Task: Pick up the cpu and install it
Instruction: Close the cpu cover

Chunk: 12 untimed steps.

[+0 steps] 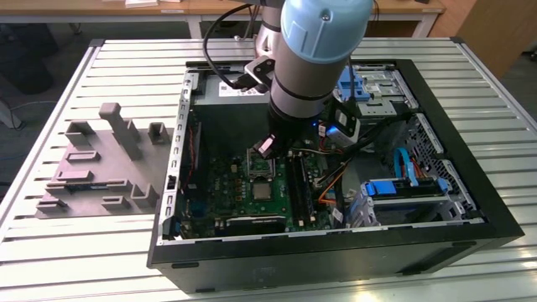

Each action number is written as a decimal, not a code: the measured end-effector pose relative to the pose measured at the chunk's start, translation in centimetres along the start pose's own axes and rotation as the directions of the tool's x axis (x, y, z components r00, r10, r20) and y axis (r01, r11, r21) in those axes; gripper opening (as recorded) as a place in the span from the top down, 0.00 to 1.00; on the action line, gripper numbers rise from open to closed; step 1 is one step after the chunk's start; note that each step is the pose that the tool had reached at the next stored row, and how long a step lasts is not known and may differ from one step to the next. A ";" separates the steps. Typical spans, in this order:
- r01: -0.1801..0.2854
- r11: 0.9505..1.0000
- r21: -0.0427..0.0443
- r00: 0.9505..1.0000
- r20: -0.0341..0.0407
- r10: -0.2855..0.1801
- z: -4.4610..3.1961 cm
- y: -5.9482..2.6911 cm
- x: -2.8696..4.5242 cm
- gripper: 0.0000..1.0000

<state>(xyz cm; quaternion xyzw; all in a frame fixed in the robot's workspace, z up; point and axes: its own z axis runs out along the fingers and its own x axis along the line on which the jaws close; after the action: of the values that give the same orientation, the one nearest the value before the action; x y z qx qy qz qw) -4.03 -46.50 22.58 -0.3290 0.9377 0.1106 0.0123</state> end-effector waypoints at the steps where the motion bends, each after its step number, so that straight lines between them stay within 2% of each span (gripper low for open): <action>1: 0.000 1.000 0.000 1.000 0.000 0.000 0.02 -0.01 0.00 0.89; 12: 0.000 1.000 0.000 1.000 0.000 0.000 0.04 -0.01 0.00 0.89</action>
<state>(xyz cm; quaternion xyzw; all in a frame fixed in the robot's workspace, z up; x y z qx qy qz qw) -4.03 -46.50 22.54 -0.3291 0.9377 0.1107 0.0123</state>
